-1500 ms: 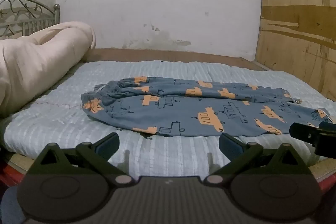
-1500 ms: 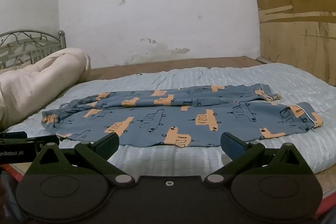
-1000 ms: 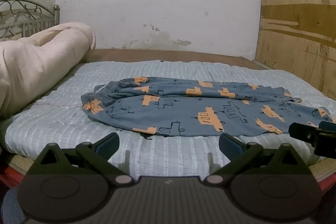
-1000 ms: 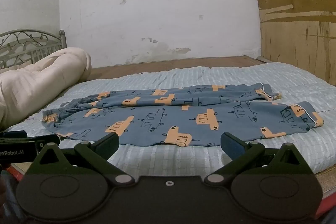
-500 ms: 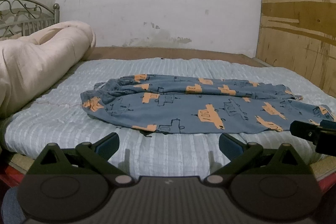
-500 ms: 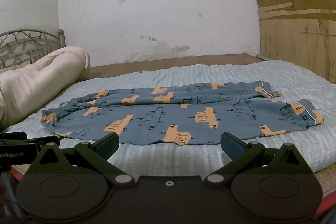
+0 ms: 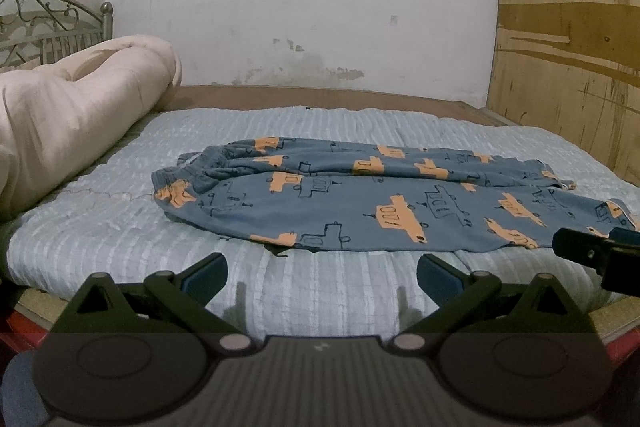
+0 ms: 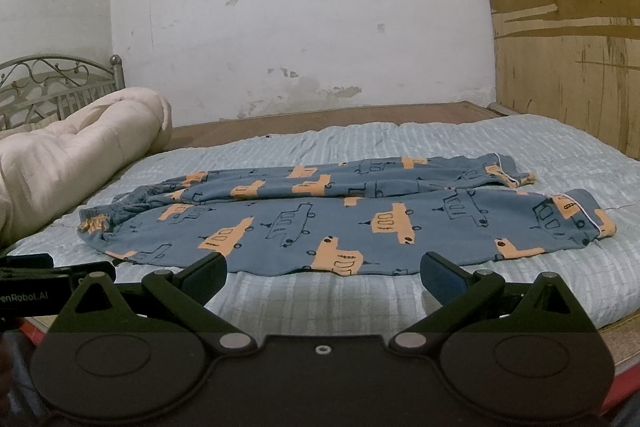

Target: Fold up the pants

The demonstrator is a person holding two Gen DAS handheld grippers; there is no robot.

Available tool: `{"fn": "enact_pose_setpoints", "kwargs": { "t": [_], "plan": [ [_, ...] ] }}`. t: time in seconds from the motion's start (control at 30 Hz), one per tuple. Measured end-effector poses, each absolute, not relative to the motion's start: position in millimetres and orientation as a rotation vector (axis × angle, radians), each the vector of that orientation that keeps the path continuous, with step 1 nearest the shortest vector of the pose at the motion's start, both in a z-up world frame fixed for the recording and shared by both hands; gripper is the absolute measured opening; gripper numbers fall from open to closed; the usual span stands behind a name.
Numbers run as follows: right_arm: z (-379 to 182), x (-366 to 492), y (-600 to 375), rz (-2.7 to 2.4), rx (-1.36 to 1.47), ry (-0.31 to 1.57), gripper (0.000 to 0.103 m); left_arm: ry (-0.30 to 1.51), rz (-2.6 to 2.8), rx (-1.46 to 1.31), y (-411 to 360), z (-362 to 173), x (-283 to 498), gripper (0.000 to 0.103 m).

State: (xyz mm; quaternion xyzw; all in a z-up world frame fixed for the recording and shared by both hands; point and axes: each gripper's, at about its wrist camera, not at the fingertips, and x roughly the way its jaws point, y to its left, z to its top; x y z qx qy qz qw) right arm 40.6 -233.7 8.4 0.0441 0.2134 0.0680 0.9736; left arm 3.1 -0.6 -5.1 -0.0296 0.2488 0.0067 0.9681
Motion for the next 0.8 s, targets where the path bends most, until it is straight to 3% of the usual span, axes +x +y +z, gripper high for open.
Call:
{"fn": "enact_pose_setpoints", "kwargs": {
  "t": [0.8],
  "plan": [
    [5.7, 38.9, -232.1, 0.144, 0.087, 0.437, 0.102, 0.505, 0.014, -0.061, 0.0, -4.8, 2.5, 0.102]
  ]
}}
